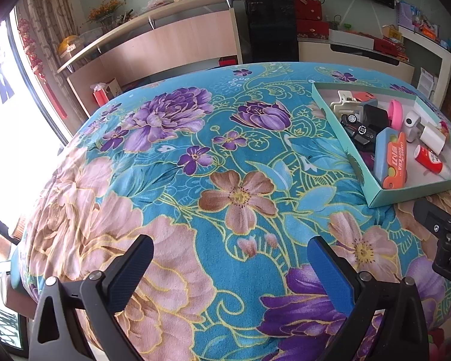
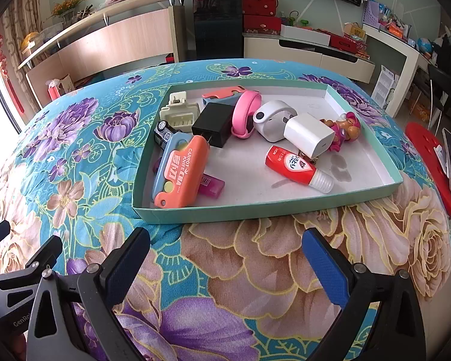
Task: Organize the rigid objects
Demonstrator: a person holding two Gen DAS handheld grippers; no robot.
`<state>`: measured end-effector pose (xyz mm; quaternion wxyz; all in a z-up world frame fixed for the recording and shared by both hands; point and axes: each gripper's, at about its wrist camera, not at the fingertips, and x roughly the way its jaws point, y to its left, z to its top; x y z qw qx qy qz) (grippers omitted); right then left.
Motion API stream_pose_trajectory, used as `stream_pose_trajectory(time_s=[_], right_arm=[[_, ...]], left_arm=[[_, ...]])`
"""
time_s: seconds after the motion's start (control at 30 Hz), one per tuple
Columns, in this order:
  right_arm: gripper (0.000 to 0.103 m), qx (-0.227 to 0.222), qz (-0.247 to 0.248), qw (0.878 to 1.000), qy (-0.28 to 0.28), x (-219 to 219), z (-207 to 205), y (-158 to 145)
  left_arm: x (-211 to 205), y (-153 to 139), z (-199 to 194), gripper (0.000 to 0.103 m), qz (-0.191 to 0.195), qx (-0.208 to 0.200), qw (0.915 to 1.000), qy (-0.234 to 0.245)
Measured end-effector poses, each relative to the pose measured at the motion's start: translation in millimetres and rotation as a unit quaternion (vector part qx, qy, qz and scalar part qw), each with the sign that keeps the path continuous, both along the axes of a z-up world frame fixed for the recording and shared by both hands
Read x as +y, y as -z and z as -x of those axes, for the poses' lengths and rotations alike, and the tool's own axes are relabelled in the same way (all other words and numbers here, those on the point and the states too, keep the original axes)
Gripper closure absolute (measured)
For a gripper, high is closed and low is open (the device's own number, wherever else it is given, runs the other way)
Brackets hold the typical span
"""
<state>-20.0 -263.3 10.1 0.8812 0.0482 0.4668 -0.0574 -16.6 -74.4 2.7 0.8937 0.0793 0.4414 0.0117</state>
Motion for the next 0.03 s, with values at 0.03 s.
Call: stream_pose_trajectory(time_s=[0.03], right_arm=[[0.002,0.0,0.0,1.0,0.0,0.3,0.1,0.0]], left_arm=[[-0.4,0.2,-0.1,0.0,0.001,0.001,1.0,0.002]])
